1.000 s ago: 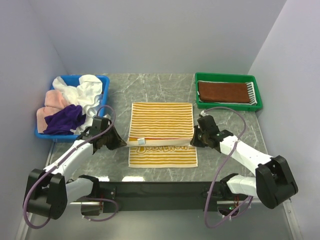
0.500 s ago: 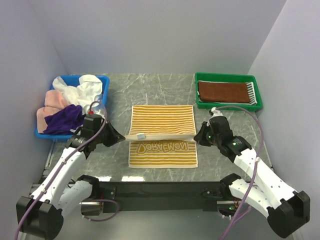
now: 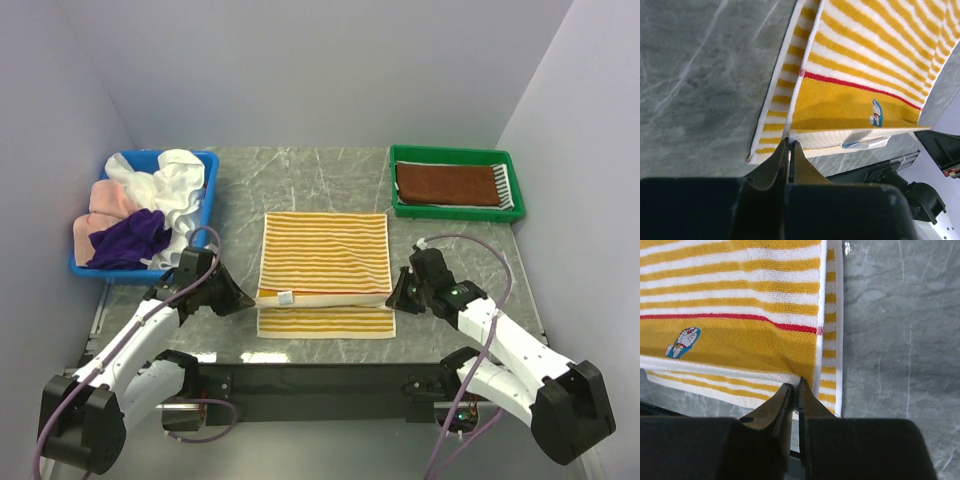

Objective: Fold and stack the towels
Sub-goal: Fold the towel

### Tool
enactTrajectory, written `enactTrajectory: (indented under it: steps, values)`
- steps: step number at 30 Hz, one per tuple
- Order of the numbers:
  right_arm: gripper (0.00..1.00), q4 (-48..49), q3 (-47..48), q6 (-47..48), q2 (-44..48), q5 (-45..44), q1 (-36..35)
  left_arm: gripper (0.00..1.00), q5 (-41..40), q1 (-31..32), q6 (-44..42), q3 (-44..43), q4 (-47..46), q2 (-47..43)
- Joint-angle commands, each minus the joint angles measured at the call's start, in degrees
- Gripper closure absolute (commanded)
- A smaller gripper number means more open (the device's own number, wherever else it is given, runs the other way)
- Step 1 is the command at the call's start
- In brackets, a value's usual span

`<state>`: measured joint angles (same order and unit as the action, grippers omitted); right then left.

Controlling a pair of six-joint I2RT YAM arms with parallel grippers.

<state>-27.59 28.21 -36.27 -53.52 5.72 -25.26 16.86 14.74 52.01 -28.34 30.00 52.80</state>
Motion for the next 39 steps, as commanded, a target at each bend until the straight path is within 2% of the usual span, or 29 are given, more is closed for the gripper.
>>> enactTrajectory:
  steps: [1,4,5,6,9,11,12,16,19,22,25,26,33,35,39]
  values:
    - [1.00,-0.4,-1.2,-0.8,0.2,-4.5,1.5,0.97,-5.0,0.2,1.2,0.6,0.5,-0.6]
    - [0.92,-0.4,-1.8,-1.2,0.6,-3.9,1.6,0.85,-4.4,1.3,2.5,1.2,0.9,-1.5]
    - [0.85,-0.4,-1.9,-1.3,0.9,-3.6,1.6,0.79,-4.3,1.9,3.4,1.6,1.0,-2.0]
    - [0.76,-0.5,-2.0,-1.3,1.5,-2.8,1.6,0.69,-3.9,2.1,3.7,1.9,1.4,-2.5]
    - [0.58,-1.7,-2.4,-1.5,3.8,-1.6,1.3,0.59,-3.9,2.6,4.8,2.6,2.9,-5.9]
    - [0.51,-2.5,-2.4,-1.9,6.0,-0.1,0.5,0.48,-3.9,2.6,5.6,2.8,4.7,-9.9]
    - [0.50,-2.8,-2.4,-2.2,8.4,0.6,0.0,0.39,-4.6,2.6,5.7,2.6,5.4,-11.3]
    - [0.44,-4.0,-1.1,-3.4,14.0,4.3,-2.3,0.16,-5.9,2.6,5.6,0.7,8.9,-16.9]
    - [0.43,-6.1,0.8,-1.9,16.7,2.5,-2.9,0.15,-6.0,2.6,4.9,-2.0,9.6,-16.5]
    - [0.43,-6.9,3.3,0.3,15.8,-2.8,-2.9,0.15,-6.7,2.7,2.8,-4.9,7.9,-11.5]
    - [0.44,-3.5,4.8,2.3,11.3,-4.1,-2.7,0.24,-6.6,2.6,0.6,-7.8,3.6,-6.5]
    - [0.48,-2.2,5.9,2.3,9.8,-4.1,-2.7,0.26,-6.8,2.7,-0.6,-10.0,2.4,-2.7]
    - [0.52,13.4,13.3,3.0,-9.2,-5.0,1.8,0.37,-13.3,2.6,-5.5,-24.6,-6.5,18.8]
    - [0.53,16.2,16.4,3.3,-16.5,-5.6,3.1,0.39,-13.6,2.6,-6.1,-28.8,-9.5,26.3]
    - [0.55,19.2,21.4,2.0,-28.6,-4.1,5.5,0.50,-10.8,2.6,-4.8,-33.1,-15.0,37.4]
